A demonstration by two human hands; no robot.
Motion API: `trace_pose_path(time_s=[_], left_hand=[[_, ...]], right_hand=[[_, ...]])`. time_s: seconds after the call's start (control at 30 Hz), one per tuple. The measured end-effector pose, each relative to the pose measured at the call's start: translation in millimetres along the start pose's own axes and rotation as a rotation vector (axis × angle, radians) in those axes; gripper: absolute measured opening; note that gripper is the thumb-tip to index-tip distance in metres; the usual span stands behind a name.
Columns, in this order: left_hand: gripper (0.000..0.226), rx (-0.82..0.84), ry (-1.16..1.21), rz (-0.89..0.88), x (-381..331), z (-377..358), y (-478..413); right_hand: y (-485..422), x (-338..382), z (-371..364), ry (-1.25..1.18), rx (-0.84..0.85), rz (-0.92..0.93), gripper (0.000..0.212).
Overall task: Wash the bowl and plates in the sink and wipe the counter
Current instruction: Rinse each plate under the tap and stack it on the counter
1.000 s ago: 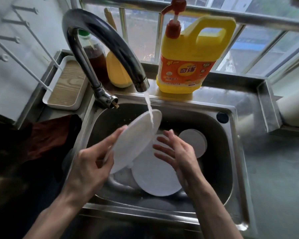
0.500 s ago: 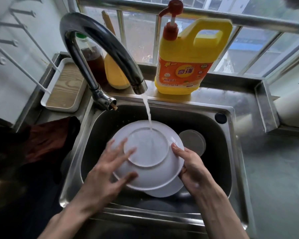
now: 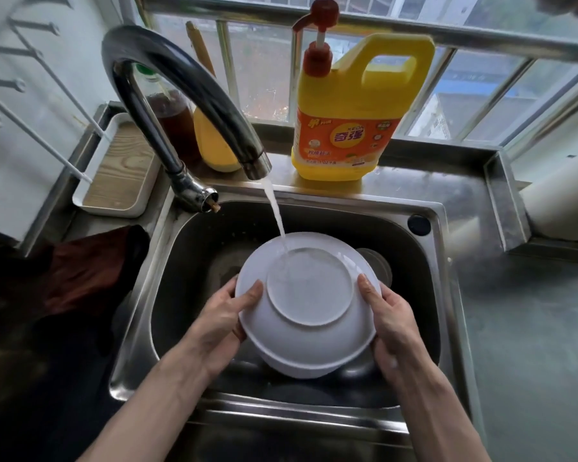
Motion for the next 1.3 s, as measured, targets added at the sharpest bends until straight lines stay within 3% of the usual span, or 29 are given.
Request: trace_pose_path(time_s=[0.13, 0.3, 0.43, 0.67, 0.87, 0.97, 1.1, 1.2, 1.3], left_hand=[[0.049, 0.037, -0.069, -0.109, -0.6, -3.5, -11.4], [0.053, 0.055, -0.081, -0.163, -12.6, 16.9, -10.0], [0.046, 0.038, -0.073, -0.194, -14.6, 32.4, -11.2], [0.066, -0.156, -0.012, -0.053, 19.0, 13.6, -45.1], [0.060, -0.090, 0.015, 0.108, 25.1, 7.4, -46.9], [0.054, -0.031, 0.044, 0.085, 7.7, 7.5, -26.8], [0.059, -0.106, -0.149, -0.151, -12.2, 2.0, 11.9], [0.056, -0.188, -0.439, -0.382, -26.2, -11.6, 41.7], [0.052, -0.237, -0.910, -0.584, -32.1, -22.8, 66.0]], right_hand=[[-3.9, 3.0, 6.6, 0.083, -0.064, 0.104, 0.029], [-16.9, 0.5, 2.3, 0.159, -0.025, 0.084, 0.022], [-17.4, 0.0, -9.7, 0.144, 0.017, 0.121, 0.039], [-4.0, 15.7, -24.2, 0.076, 0.050, 0.245, 0.050], [-6.2, 25.3, -16.5, 0.106, -0.015, 0.273, 0.032], [-11.3, 17.9, -4.6, 0.070, -0.041, 0.225, 0.021], [-13.0, -0.8, 1.4, 0.217, -0.033, 0.112, 0.049], [-8.3, -8.5, -4.9, 0.399, 0.024, 0.100, 0.047], [-1.6, -4.5, -14.5, 0.541, 0.039, 0.162, 0.031]])
Point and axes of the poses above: each hand's wrist, its own y-axis away from the middle knuckle, its own z-axis out of the back of the hand, x = y × z, the point moved 1 cm from there along -y, towards the middle knuckle, and after that the axes turned 8 degrees about x, right-handed, at the moved point
